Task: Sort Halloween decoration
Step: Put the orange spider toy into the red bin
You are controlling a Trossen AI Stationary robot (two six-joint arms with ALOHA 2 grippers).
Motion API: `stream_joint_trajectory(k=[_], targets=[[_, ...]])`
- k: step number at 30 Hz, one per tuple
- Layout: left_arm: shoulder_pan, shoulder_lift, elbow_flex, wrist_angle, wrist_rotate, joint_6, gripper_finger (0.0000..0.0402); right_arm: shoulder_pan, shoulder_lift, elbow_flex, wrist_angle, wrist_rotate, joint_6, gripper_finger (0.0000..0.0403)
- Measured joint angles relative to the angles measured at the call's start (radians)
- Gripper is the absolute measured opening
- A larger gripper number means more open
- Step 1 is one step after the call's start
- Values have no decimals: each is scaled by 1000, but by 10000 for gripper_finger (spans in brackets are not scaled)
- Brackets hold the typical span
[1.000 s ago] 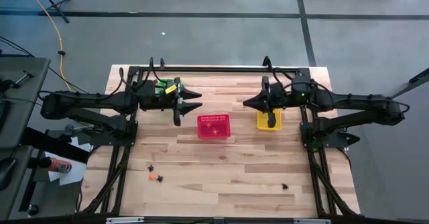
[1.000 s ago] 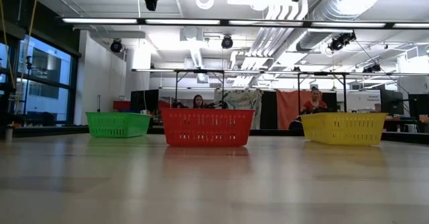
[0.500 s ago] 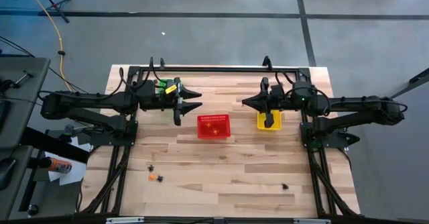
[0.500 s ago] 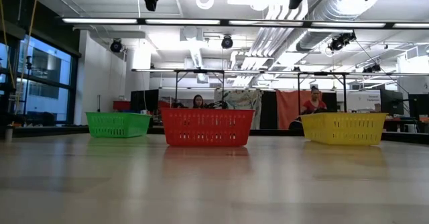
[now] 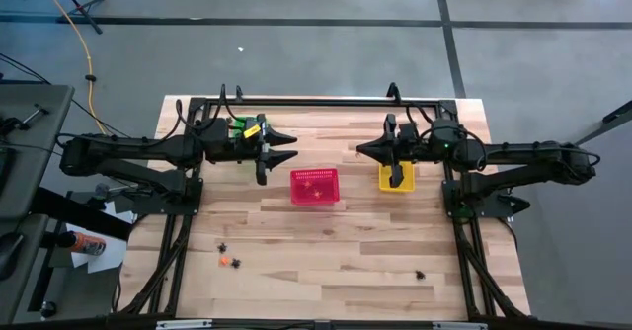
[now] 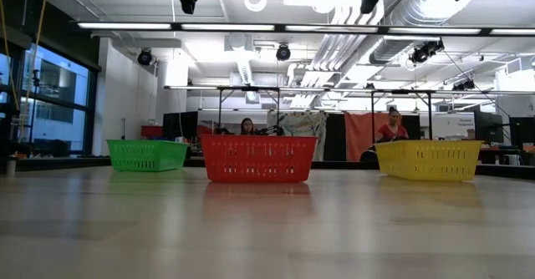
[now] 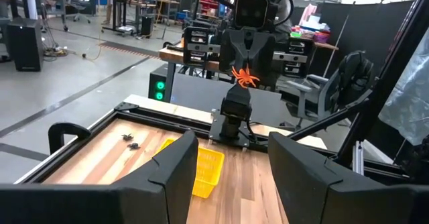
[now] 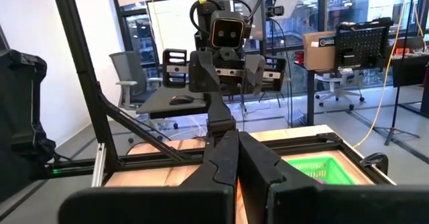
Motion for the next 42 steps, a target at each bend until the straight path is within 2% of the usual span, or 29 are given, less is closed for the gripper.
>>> stream_joint_trajectory(k=[9,13,19,25,30,33,38,42], targets=[[0,0,0,2,0,-2,172,0,1,0,0,2,0,0],[1,-14,5,46,-1,-8,172,0,47,22,-19,9,103,0],[24,-61,28,54,-5,41,172,9,256,210,-233,25,156,0],[38,-84,29,39,-26,43,172,8,539,469,-484,85,359,0],[37,-84,29,21,-26,44,172,23,750,618,-677,85,498,0],[37,-83,28,-13,-27,44,172,37,845,663,-783,86,575,0],[37,-83,28,-66,-30,73,172,57,949,671,-812,87,704,0],[37,-83,28,-93,-32,111,172,63,997,672,-815,140,806,0]])
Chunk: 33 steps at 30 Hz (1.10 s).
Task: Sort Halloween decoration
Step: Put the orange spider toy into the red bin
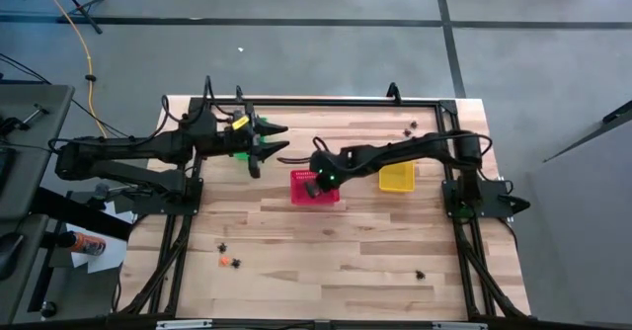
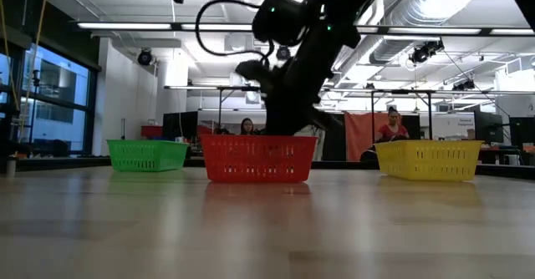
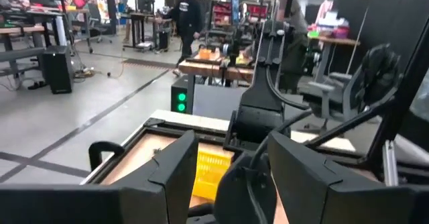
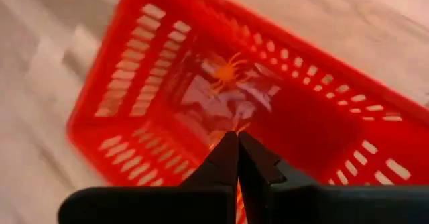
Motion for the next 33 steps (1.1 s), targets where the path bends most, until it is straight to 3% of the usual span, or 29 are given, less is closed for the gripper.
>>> stream_joint_trajectory(k=[7,16,27,33], targets=[[0,0,0,-7,-9,75,172,-2,43,0,-3,50,133,0],[0,0,0,-7,-49,93,172,-4,43,0,0,53,152,11],[0,0,0,-7,-50,90,172,-4,26,-1,-8,45,85,133],[0,0,0,-7,-50,89,172,-7,-80,-1,46,31,-72,172]])
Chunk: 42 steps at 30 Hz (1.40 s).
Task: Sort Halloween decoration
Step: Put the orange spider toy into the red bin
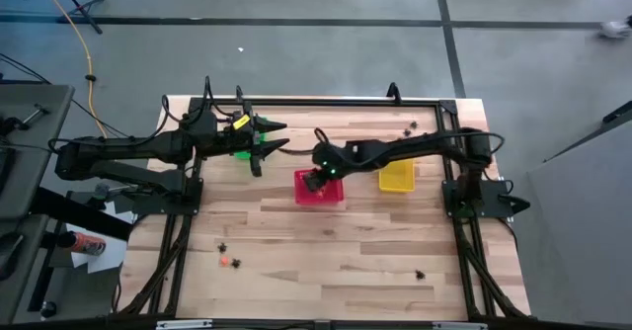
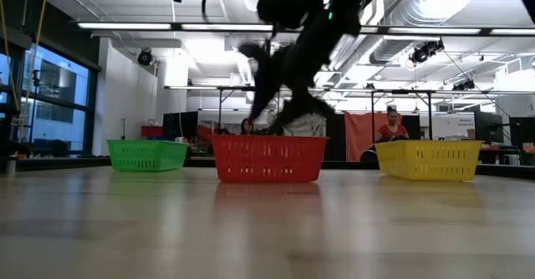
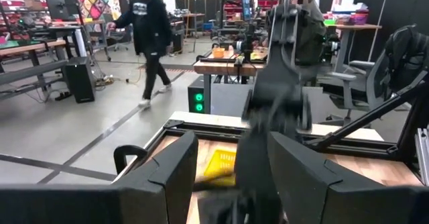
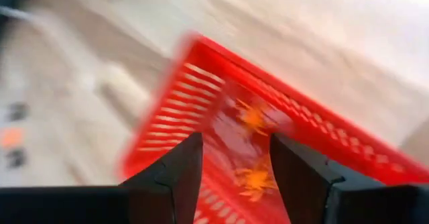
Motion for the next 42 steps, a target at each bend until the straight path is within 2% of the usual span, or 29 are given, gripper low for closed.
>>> stream_joint_trajectory(k=[8,12,16,19,25,28,32,37,42], targets=[[0,0,0,0,0,-19,172,-8,-233,-1,-74,18,-301,177],[0,0,0,-2,3,-51,172,-8,-370,-62,-121,77,-381,177],[0,0,0,-16,3,-101,172,-8,-533,-219,-86,93,-397,177],[-1,0,0,-16,3,-133,172,0,-660,-378,-10,93,-336,177],[-1,0,0,-15,3,-159,172,36,-872,-672,351,87,-275,177],[-2,0,0,-15,3,-203,172,39,-916,-760,619,88,-358,177],[-2,0,0,-18,25,-255,172,38,-920,-787,864,88,-541,177],[-3,0,0,-18,83,-255,172,38,-911,-734,899,84,-709,176],[-3,0,0,-21,114,-256,172,38,-911,-705,880,17,-776,176]])
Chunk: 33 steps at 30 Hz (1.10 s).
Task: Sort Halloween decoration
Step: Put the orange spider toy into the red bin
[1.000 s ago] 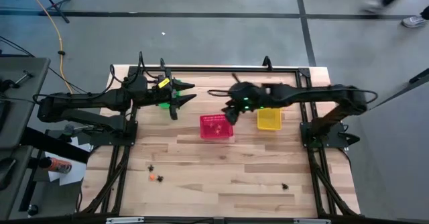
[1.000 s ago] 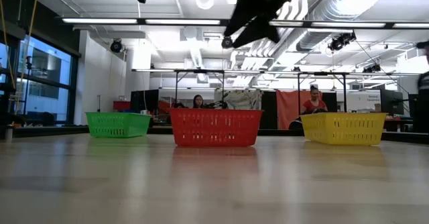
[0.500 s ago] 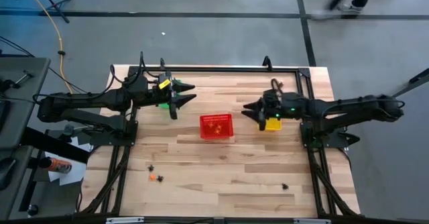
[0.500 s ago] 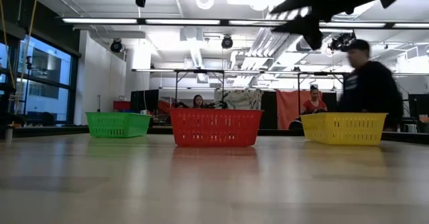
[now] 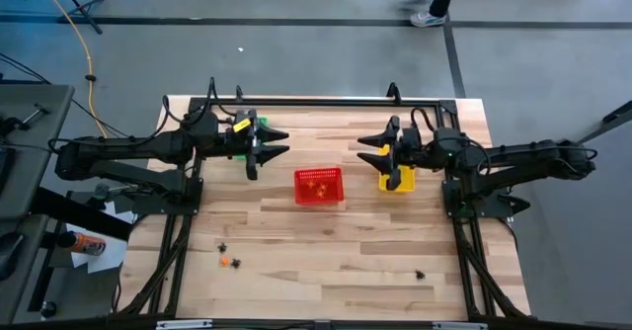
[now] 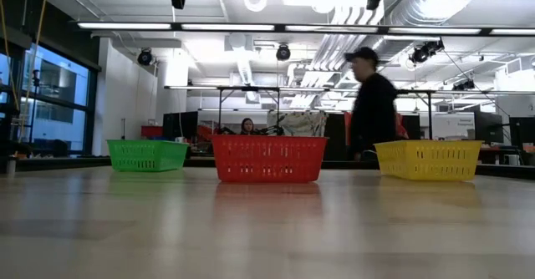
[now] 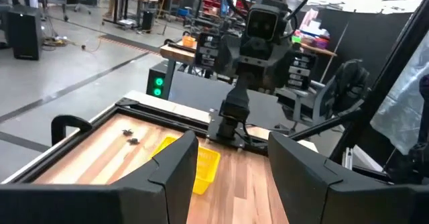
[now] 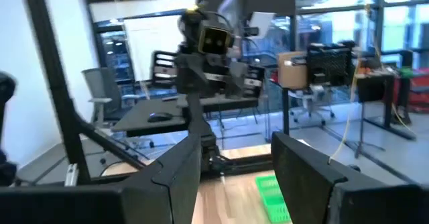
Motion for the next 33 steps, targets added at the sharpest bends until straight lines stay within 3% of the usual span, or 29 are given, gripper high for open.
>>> stream_joint_trajectory(k=[33], targets=[[0,0,0,-53,2,2,172,0,0,6,-18,-25,-9,176]])
